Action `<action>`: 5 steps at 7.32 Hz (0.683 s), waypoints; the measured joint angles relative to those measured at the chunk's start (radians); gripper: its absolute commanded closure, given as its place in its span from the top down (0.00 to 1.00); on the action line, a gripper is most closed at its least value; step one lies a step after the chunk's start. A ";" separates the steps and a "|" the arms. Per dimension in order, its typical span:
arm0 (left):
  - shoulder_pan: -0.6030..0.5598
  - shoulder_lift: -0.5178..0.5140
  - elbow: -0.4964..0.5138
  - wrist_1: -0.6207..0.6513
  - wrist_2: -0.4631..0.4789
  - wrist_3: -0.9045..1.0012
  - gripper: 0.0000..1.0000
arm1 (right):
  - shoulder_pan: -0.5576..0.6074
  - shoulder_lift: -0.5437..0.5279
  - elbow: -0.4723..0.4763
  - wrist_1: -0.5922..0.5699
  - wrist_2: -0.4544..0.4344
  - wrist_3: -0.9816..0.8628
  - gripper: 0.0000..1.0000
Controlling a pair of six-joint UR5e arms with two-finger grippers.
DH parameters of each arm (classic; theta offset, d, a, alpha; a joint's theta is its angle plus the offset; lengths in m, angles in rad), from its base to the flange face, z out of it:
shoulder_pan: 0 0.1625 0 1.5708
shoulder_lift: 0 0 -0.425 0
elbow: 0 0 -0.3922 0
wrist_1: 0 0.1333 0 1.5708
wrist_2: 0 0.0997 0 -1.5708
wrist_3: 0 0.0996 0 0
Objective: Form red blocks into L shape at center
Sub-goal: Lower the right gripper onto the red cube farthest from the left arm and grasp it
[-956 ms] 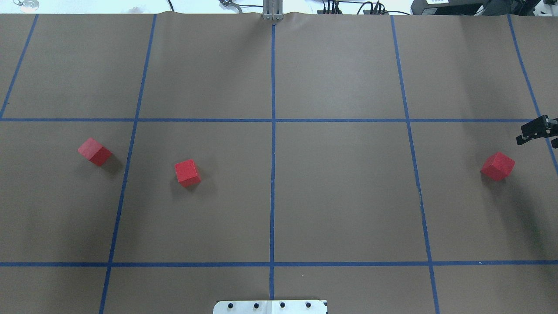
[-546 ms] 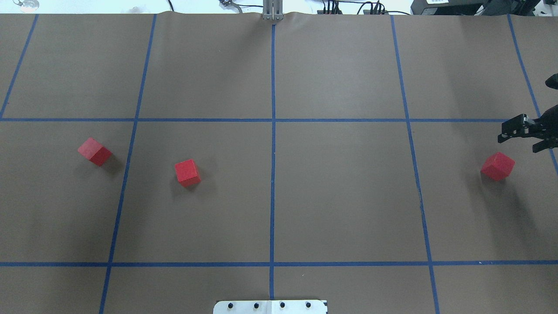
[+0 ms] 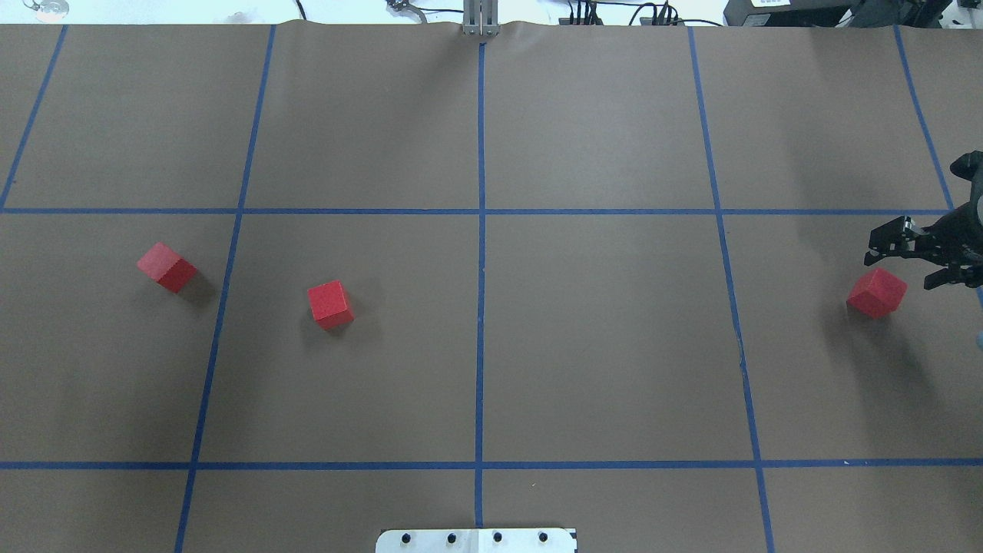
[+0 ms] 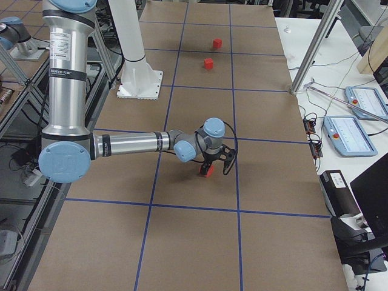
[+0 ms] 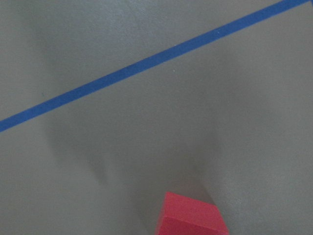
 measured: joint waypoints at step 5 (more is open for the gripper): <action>-0.001 0.019 -0.031 0.000 0.001 0.000 1.00 | -0.036 -0.002 -0.029 0.002 -0.004 0.044 0.31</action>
